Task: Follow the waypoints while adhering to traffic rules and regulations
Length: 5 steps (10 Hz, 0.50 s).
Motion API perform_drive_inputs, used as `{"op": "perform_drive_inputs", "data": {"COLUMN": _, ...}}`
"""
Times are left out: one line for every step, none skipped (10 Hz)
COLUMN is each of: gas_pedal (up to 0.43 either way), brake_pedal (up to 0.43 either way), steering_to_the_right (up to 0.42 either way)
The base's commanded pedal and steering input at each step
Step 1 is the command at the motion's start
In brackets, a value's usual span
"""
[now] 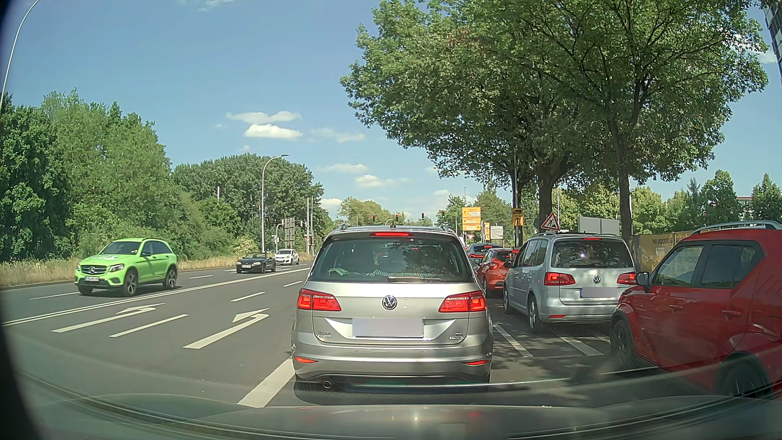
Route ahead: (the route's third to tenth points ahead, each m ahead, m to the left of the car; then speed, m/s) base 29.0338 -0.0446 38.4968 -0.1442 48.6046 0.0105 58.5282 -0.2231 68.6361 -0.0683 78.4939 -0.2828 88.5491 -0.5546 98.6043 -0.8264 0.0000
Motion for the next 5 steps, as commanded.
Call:
{"op": "perform_drive_inputs", "data": {"gas_pedal": 0.000, "brake_pedal": 0.311, "steering_to_the_right": -0.002}}
{"op": "perform_drive_inputs", "data": {"gas_pedal": 0.000, "brake_pedal": 0.311, "steering_to_the_right": -0.002}}
{"op": "perform_drive_inputs", "data": {"gas_pedal": 0.000, "brake_pedal": 0.311, "steering_to_the_right": -0.002}}
{"op": "perform_drive_inputs", "data": {"gas_pedal": 0.000, "brake_pedal": 0.311, "steering_to_the_right": -0.002}}
{"op": "perform_drive_inputs", "data": {"gas_pedal": 0.000, "brake_pedal": 0.311, "steering_to_the_right": -0.002}}
